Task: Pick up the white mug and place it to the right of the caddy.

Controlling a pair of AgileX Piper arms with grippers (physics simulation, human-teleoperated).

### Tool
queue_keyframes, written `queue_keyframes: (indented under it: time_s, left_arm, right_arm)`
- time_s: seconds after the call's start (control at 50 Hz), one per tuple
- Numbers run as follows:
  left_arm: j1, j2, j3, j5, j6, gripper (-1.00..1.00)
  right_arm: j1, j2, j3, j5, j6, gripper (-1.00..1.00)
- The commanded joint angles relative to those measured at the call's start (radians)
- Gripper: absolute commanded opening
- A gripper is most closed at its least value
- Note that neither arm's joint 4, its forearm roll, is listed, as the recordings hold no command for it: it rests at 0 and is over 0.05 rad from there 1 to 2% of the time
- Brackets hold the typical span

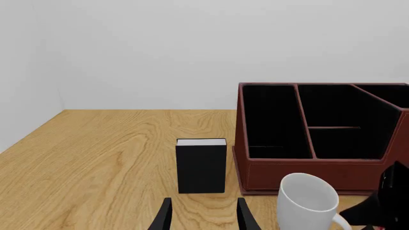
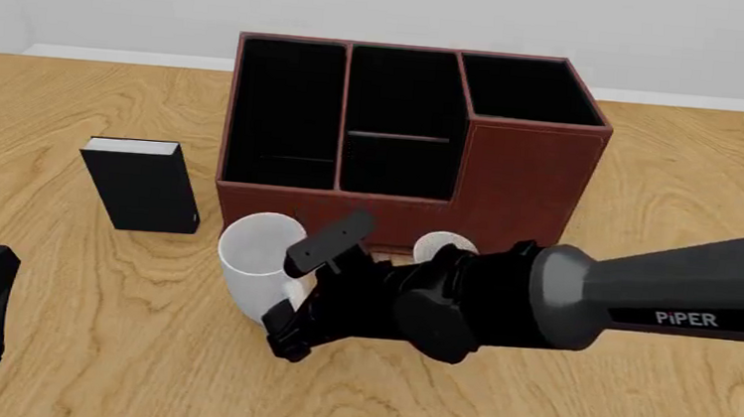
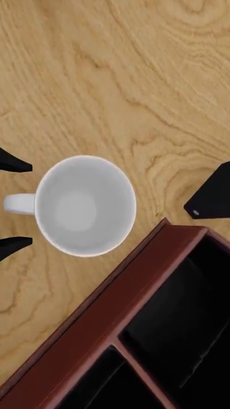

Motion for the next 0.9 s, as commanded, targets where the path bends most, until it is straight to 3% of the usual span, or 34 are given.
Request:
queue_keyframes:
  time_s: [0.02, 0.04, 0.06, 0.62, 0.74, 0.8, 0.9]
  left_arm:
    - [0.000, 0.000, 0.000, 0.000, 0.000, 1.00]
    - [0.000, 0.000, 0.000, 0.000, 0.000, 1.00]
    - [0.000, 0.000, 0.000, 0.000, 0.000, 1.00]
    - [0.000, 0.000, 0.000, 0.000, 0.000, 1.00]
    - [0.000, 0.000, 0.000, 0.000, 0.000, 1.00]
    - [0.000, 0.000, 0.000, 0.000, 0.000, 1.00]
    - [0.000, 0.000, 0.000, 0.000, 0.000, 1.00]
  right_arm:
    - [-0.007, 0.009, 0.006, -0.007, -0.003, 1.00]
    - [-0.012, 0.000, 0.012, -0.012, -0.005, 1.00]
    - [-0.014, -0.003, 0.014, -0.011, -0.009, -1.00]
    - [-0.003, -0.038, 0.007, 0.011, -0.037, -1.00]
    - [-0.011, -0.058, 0.016, 0.014, -0.061, -1.00]
    - [-0.038, -0.093, 0.042, 0.005, -0.125, -1.00]
    - [-0.038, -0.134, 0.046, 0.016, -0.134, -1.00]
